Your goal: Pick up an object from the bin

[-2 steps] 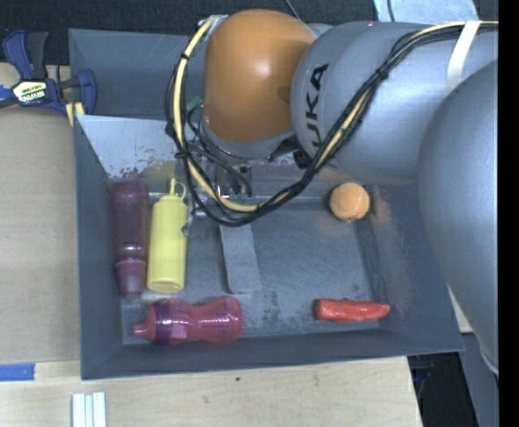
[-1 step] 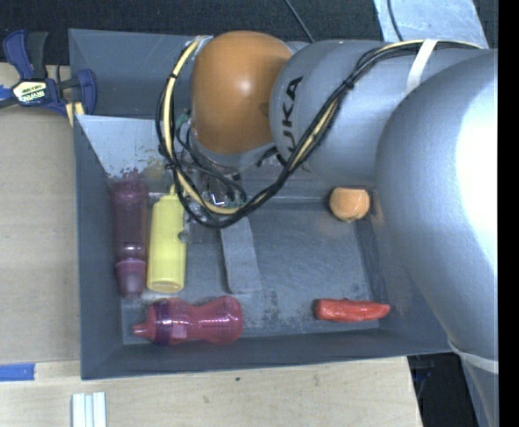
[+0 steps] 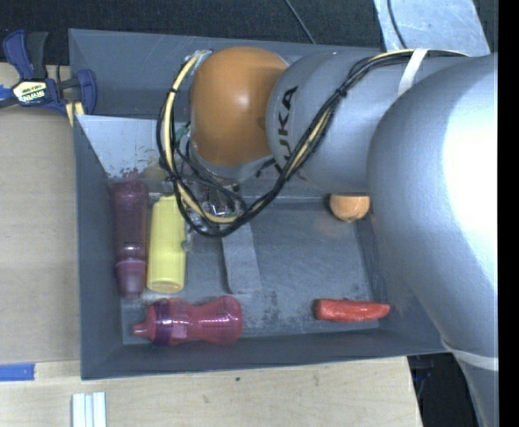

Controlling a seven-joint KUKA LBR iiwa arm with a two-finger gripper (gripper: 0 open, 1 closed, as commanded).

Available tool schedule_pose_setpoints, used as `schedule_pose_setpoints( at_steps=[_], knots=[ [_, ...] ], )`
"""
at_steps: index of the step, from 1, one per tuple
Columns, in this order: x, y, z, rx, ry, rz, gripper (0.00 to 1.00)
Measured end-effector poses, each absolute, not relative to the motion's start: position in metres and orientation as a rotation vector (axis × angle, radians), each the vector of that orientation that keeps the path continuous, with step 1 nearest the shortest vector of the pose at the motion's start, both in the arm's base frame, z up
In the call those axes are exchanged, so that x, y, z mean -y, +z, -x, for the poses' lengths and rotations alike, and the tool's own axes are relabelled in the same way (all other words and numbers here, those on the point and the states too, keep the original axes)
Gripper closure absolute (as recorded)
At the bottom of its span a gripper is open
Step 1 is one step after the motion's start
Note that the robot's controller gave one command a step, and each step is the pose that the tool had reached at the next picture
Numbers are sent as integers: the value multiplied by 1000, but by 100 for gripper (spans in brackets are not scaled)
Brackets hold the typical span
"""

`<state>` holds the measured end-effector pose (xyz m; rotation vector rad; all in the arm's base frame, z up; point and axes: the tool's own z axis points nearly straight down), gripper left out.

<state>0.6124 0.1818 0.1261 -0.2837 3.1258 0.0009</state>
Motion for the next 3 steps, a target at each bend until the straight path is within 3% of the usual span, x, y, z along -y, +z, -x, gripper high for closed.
schedule_pose_setpoints(
  at_steps=[1,2,3],
  knots=[
    [-180,89,-585,-3112,8,124,0],
    [-170,103,-626,-3121,-1,161,0],
    [-173,69,-596,-3129,-5,107,0]
  ],
)
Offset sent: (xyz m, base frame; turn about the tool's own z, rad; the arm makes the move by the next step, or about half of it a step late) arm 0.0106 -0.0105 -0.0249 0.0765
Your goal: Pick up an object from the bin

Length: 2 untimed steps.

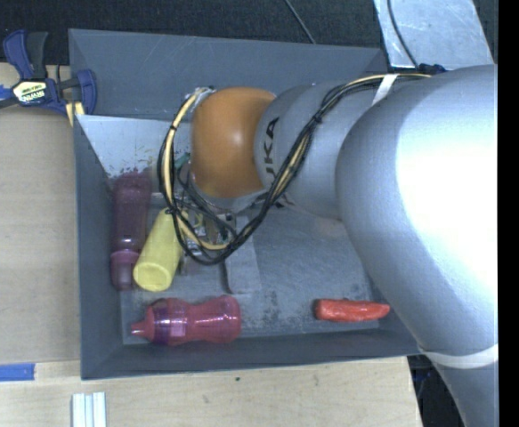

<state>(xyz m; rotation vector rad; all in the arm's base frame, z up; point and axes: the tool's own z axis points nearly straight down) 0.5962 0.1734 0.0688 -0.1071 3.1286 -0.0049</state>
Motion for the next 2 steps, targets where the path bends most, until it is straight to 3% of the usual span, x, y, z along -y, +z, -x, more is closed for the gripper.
schedule_pose_setpoints(
  at_steps=[1,2],
  knots=[
    [-170,70,-620,-3125,-8,92,0],
    [-154,71,-607,-3126,-6,97,0]
  ],
)
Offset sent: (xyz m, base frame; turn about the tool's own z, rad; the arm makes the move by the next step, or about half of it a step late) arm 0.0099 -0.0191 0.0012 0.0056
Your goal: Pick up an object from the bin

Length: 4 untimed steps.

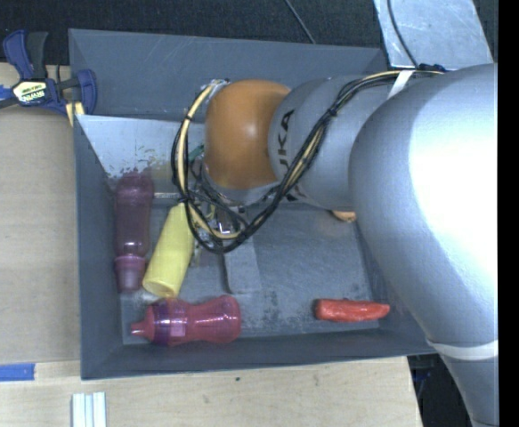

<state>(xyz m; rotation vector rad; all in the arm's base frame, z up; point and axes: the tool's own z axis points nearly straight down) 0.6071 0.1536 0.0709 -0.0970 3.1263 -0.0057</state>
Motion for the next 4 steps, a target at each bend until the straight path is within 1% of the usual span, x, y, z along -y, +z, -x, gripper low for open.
schedule_pose_setpoints(
  at_steps=[1,2,3,4],
  knots=[
    [-165,70,-608,-3120,-8,85,0],
    [-159,94,-606,-3120,-6,73,0],
    [-152,72,-603,-3122,-8,63,0],
    [-131,80,-608,-3117,-7,55,0]
  ],
)
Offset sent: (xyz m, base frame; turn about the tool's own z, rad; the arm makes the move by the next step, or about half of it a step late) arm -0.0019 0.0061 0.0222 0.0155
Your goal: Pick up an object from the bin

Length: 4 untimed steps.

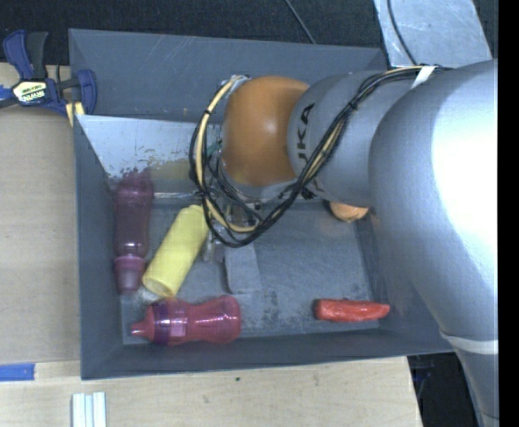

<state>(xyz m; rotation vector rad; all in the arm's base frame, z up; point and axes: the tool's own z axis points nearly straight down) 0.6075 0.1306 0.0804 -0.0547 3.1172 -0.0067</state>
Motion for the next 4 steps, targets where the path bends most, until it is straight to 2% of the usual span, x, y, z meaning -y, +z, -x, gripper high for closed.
schedule_pose_setpoints(
  at_steps=[1,2,3,4],
  knots=[
    [-140,84,-597,-3123,-7,52,100],
    [-140,84,-597,-3123,-8,51,100],
    [-142,185,-608,-3121,-6,50,100],
    [-145,222,-606,-3118,-5,57,100]
  ],
)
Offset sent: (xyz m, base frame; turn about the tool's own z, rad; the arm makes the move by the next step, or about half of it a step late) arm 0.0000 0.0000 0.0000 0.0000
